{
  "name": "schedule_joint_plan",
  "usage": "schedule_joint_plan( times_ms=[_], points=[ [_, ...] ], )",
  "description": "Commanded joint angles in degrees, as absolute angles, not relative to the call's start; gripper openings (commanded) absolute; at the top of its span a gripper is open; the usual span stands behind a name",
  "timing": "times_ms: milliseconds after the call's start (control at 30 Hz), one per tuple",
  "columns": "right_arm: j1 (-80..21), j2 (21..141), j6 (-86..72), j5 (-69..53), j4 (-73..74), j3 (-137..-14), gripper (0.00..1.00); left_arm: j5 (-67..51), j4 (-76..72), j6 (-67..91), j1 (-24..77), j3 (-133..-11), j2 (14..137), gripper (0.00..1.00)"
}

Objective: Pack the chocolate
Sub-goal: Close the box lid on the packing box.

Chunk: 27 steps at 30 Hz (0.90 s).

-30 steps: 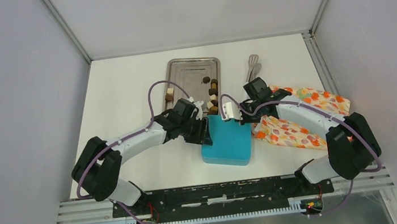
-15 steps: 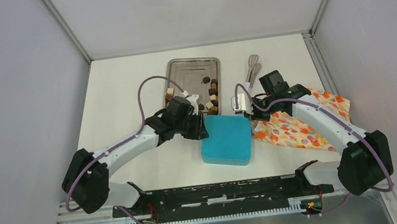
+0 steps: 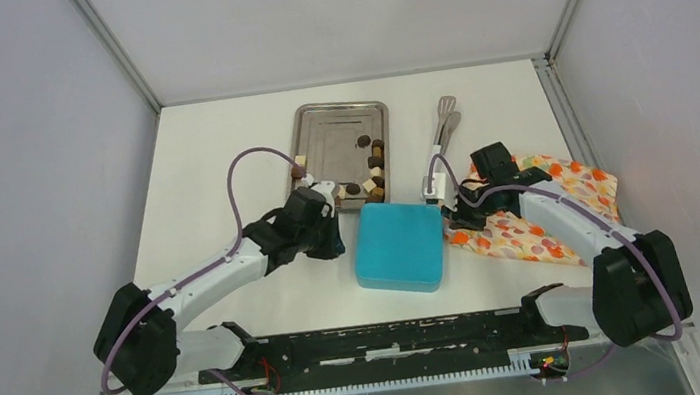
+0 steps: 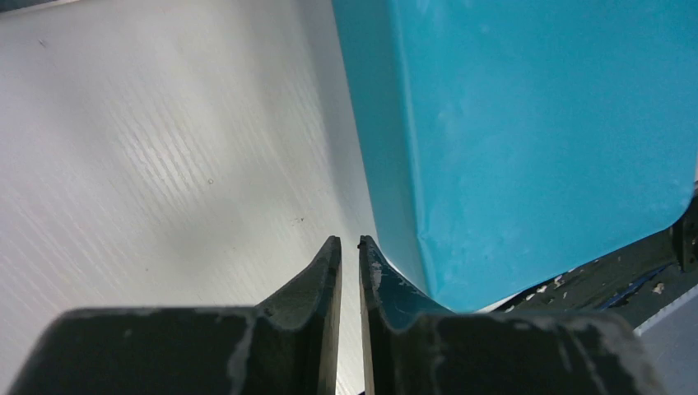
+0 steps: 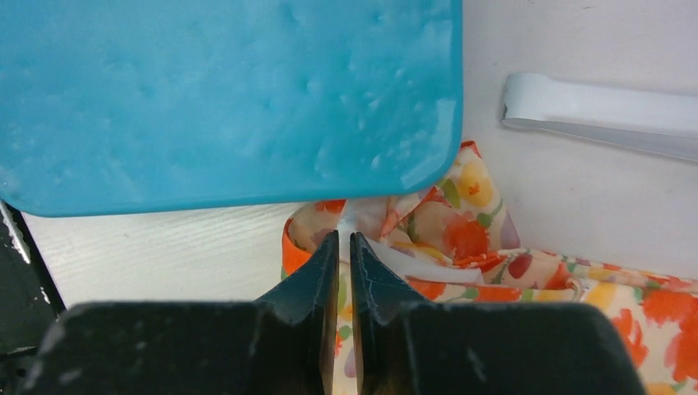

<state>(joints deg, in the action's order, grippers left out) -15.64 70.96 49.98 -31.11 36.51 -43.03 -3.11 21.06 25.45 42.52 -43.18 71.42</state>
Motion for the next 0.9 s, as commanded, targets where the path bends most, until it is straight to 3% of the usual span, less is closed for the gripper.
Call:
schedule_joint_plan(
  times_ms=[0,633,867],
  points=[
    [-15.8,75.3,47.0,-34.5,32.9,-43.9,0.14,-7.1,18.8,27.0,42.9,-42.1,73.6,0.19],
    [-20.5,89.1,49.2,-43.7,38.1,-57.2,0.23,-22.3,10.1,29.8,48.5,-38.8,71.9,0.18],
    [-19.1,87.6,50.2,-38.5,41.6,-63.5,0.28,-24.4,3.9,31.5,49.7,-41.1,75.0,0.19]
  ],
)
